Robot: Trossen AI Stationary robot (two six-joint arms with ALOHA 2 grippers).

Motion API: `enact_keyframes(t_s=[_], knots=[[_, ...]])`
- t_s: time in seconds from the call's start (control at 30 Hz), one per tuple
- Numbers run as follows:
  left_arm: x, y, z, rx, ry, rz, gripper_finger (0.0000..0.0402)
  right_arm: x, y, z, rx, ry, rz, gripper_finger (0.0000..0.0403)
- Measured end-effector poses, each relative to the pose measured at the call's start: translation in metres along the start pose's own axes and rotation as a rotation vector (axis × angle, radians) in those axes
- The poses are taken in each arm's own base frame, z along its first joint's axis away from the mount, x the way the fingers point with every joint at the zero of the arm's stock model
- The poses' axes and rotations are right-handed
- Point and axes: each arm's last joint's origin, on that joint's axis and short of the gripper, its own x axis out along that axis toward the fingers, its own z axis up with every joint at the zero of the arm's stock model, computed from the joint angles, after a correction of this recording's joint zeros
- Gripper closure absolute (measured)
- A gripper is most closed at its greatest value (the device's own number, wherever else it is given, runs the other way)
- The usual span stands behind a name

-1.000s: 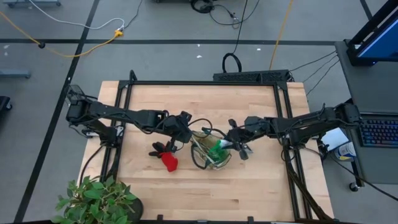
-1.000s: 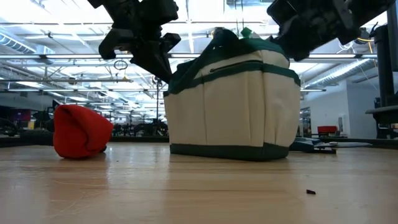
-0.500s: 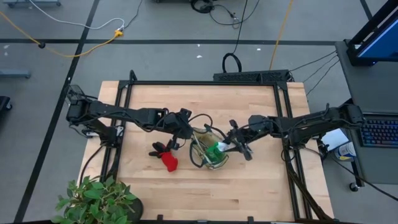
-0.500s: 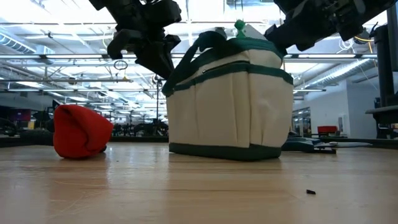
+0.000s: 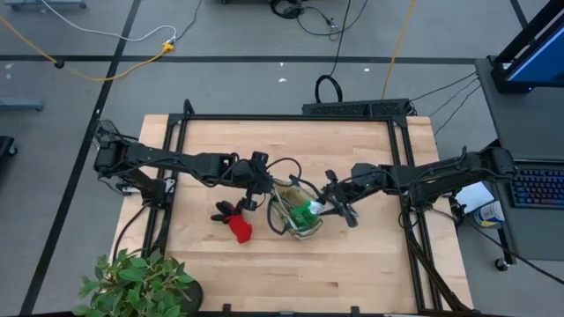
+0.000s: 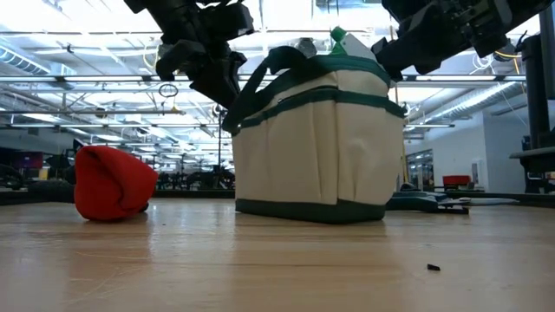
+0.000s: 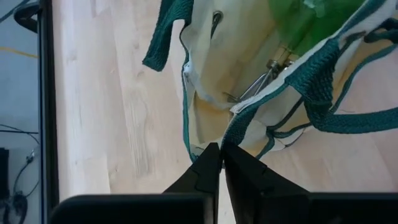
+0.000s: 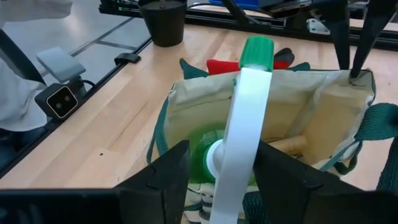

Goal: Pick & Place Garden tools in Gardening bag
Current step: Put the green spray bottle into the light brown gardening bag, then put the red gloves into the light brown gardening bag

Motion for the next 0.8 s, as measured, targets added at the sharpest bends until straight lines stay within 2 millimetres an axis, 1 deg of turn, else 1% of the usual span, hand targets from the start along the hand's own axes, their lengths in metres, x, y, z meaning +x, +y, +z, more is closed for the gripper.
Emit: enact_keyframes(t_s=[0.07,0.13,0.33,0.4,0.5,0.6,0.67,0.8], knots=[[0.000,0.000,0.000,-0.004,-0.001,-0.001,0.0362,0.000,0.000,0.000,0.000,0.000,0.000,0.0241],[0.000,-0.001,0.001,-0.004,-0.002,-0.002,0.0342,0.000,0.000,0.000,0.000,0.000,0.000,0.0243],[-0.002,-0.011,0.004,0.052,-0.009,-0.015,0.0259,0.000,0.000,0.000,0.000,0.000,0.000,0.0241],[-0.006,-0.016,0.006,0.085,-0.006,0.000,0.0234,0.000,0.000,0.000,0.000,0.000,0.000,0.0243],[-0.015,-0.021,0.010,0.111,-0.005,0.068,0.0203,0.000,0.000,0.000,0.000,0.001,0.000,0.0247],[-0.025,-0.028,0.010,0.141,0.015,0.102,0.0180,0.000,0.000,0.000,0.002,0.005,0.000,0.0247],[-0.032,-0.031,0.012,0.134,-0.004,0.104,0.0169,0.000,0.000,-0.001,0.003,0.008,0.000,0.0247],[-0.042,-0.039,0.008,0.086,0.019,0.070,0.0159,0.000,0.000,-0.001,0.003,0.008,0.000,0.0250]])
